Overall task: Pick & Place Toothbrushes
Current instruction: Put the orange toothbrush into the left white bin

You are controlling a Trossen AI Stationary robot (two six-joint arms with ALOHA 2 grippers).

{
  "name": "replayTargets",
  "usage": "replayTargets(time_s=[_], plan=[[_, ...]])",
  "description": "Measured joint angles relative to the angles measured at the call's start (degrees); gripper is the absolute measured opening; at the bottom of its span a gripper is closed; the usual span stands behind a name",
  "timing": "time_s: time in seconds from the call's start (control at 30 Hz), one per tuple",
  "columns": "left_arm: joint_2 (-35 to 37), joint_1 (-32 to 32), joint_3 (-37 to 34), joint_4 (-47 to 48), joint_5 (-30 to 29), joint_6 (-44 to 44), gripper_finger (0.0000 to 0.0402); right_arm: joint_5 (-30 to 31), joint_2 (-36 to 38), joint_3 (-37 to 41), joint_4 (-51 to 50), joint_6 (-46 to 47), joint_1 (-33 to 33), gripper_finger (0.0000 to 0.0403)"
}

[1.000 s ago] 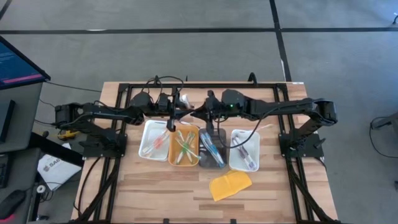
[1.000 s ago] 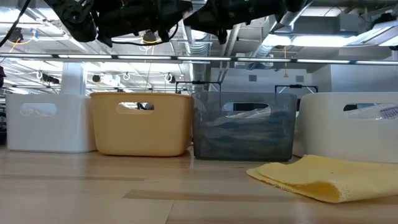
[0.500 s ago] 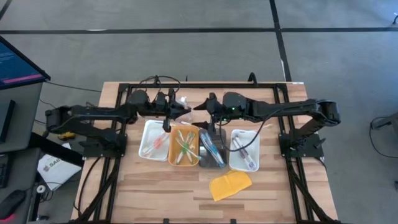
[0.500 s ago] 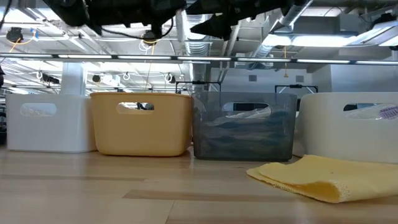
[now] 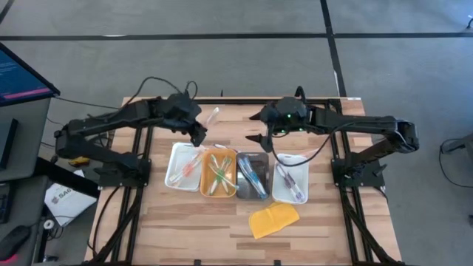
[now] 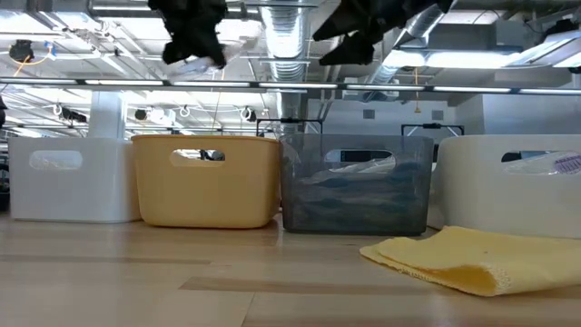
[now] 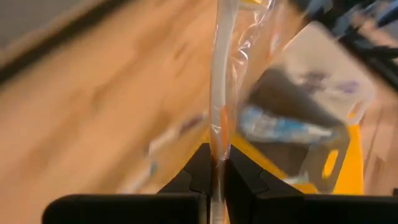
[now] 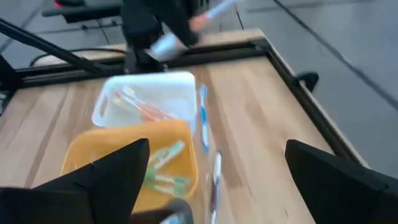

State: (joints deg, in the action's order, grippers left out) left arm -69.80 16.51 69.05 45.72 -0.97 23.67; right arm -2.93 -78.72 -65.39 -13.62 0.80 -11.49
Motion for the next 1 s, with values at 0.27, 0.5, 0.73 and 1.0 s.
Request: replayTargets(time_s=[0.27, 0.5, 0.73, 1.0], plan=[[-6.3, -1.2, 0.9, 14.5, 4.8, 12.1, 0.0011, 0.0, -1.1, 0.0, -8.3, 1.4, -2.3, 0.0366], [-7.9, -3.8, -4.2, 16.3, 5.6, 15.7, 0.001, 0.0, -1.3, 0.0, -14.0, 2.0, -4.3, 0.0364], [-6.3, -4.6, -13.1, 15.9, 7.7, 17.5, 0.001, 0.0, -1.3, 0.0, -15.5, 2.2, -5.6, 0.0365], [-5.7, -3.9, -21.3, 6.3, 13.7, 15.7, 0.001, 0.0, -1.3, 0.0, -16.0, 2.2, -5.5, 0.0365]])
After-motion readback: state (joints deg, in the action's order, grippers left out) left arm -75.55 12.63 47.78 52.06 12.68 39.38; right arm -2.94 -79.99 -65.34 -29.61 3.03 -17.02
